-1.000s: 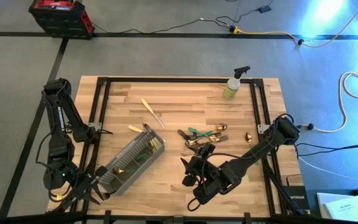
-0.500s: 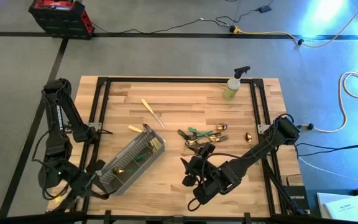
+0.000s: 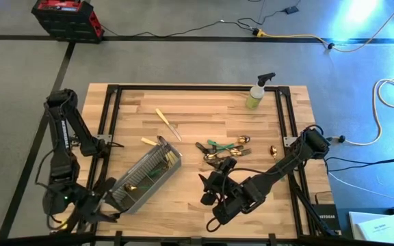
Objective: Sort silverware
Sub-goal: Put the fork into the silverware tray
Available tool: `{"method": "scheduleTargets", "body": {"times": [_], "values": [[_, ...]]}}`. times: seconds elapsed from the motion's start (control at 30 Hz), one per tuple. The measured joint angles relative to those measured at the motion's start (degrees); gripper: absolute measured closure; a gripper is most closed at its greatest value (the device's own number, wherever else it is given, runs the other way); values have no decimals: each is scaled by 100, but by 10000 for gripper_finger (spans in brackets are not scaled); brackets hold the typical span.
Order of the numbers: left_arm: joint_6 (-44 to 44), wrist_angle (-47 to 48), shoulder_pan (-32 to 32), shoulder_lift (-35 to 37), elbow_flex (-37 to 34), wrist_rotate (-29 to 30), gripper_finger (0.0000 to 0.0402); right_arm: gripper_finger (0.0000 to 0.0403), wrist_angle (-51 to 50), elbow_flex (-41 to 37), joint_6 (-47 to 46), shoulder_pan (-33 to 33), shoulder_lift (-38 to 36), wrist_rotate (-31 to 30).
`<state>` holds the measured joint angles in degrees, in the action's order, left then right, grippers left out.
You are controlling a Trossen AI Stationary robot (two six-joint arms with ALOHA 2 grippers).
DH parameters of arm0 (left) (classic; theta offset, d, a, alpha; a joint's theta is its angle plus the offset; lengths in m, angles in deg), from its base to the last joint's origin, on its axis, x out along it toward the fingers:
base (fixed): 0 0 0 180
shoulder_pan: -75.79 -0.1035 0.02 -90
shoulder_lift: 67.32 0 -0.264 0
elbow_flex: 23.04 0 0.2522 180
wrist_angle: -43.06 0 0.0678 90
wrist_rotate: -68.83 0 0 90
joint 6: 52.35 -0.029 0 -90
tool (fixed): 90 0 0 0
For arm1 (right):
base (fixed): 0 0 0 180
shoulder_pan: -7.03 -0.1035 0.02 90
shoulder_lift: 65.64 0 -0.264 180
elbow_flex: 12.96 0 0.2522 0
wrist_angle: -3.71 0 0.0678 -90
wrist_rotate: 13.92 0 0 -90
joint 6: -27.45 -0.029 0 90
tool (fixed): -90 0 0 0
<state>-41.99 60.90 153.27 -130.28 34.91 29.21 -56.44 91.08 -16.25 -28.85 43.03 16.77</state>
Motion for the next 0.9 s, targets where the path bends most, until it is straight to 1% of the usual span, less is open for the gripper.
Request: {"method": "scheduleTargets", "body": {"times": [0.13, 0.23, 0.37, 0.47, 0.6, 0.73, 0.9], "values": [[-20, -6, 95, 5, 168, -203, 196, 166, 0, 0, 2, 0, 0, 2], [9, 44, 119, 7, 188, -181, 179, 166, 0, 0, 0, 0, 0, 2], [277, 327, 112, -45, 188, -134, 172, 166, 0, 1, 0, 0, 0, 2], [125, 378, 113, -135, 188, -356, 172, 166, 0, 2, 2, 0, 0, 22], [123, 596, 113, -117, 188, -447, 172, 166, 2, 2, 0, 0, 0, 39], [279, 884, 113, -114, 188, -567, 190, 166, 0, 2, 2, 0, 0, 39], [429, 1211, 113, -114, 187, -610, 242, 166, 0, 2, 0, 0, 0, 42]]}}
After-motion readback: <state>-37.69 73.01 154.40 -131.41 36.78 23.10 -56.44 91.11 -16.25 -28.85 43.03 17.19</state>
